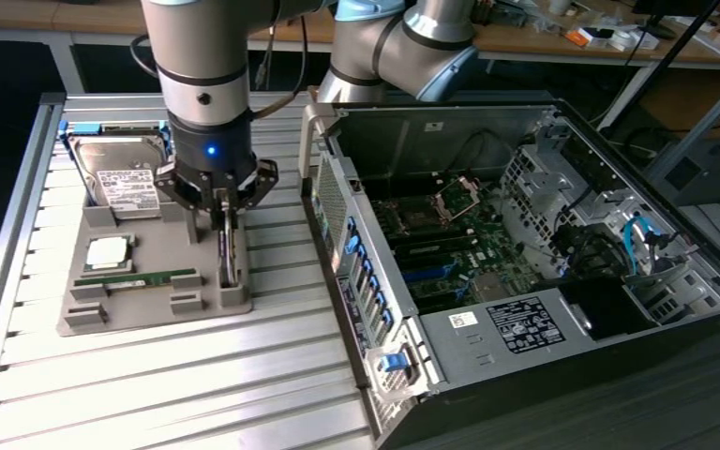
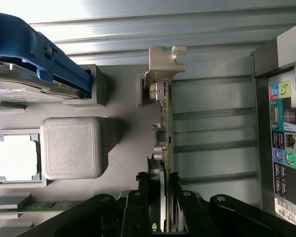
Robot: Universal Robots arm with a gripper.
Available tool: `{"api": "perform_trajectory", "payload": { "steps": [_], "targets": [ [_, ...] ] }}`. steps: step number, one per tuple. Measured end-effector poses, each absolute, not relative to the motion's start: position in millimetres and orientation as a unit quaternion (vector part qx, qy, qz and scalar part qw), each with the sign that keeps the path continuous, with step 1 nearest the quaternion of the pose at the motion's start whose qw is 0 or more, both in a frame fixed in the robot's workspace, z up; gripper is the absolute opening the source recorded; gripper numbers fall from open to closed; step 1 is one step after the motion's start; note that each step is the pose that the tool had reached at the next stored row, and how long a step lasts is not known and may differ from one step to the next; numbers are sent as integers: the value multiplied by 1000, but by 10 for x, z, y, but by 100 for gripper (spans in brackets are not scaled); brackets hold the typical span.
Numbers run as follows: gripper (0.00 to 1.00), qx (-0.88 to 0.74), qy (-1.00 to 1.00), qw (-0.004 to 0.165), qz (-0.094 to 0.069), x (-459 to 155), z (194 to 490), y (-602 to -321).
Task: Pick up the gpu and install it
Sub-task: 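Pick up the gpu and move the gpu toward the slot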
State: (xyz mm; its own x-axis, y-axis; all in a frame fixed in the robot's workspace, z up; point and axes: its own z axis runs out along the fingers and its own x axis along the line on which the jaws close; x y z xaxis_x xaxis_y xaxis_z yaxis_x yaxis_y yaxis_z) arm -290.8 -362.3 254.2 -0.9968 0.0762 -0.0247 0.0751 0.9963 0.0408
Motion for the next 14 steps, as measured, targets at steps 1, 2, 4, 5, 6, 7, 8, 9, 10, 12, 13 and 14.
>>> {"api": "perform_trajectory", "payload": {
  "steps": [1, 2, 4, 5, 6, 7, 8, 9, 10, 12, 13, 14],
  "targets": [
    [27, 38, 999, 13, 20, -2908, 2549, -3623],
    [27, 38, 999, 13, 20, -2908, 2552, -3622],
    [27, 38, 999, 13, 20, -2908, 2558, -3623],
    [27, 38, 999, 13, 20, -2908, 2561, -3622],
    [27, 38, 999, 13, 20, -2908, 2564, -3623],
    [27, 38, 999, 13, 20, -2909, 2567, -3623],
    [27, 38, 999, 13, 20, -2909, 2570, -3623],
    [27, 38, 999, 13, 20, -2908, 2572, -3623],
    [27, 38, 999, 13, 20, -2909, 2578, -3623],
    [27, 38, 999, 13, 20, -2908, 2587, -3623],
    [27, 38, 999, 13, 20, -2908, 2591, -3623],
    [27, 38, 999, 13, 20, -2908, 2594, -3623]
  ]
}}
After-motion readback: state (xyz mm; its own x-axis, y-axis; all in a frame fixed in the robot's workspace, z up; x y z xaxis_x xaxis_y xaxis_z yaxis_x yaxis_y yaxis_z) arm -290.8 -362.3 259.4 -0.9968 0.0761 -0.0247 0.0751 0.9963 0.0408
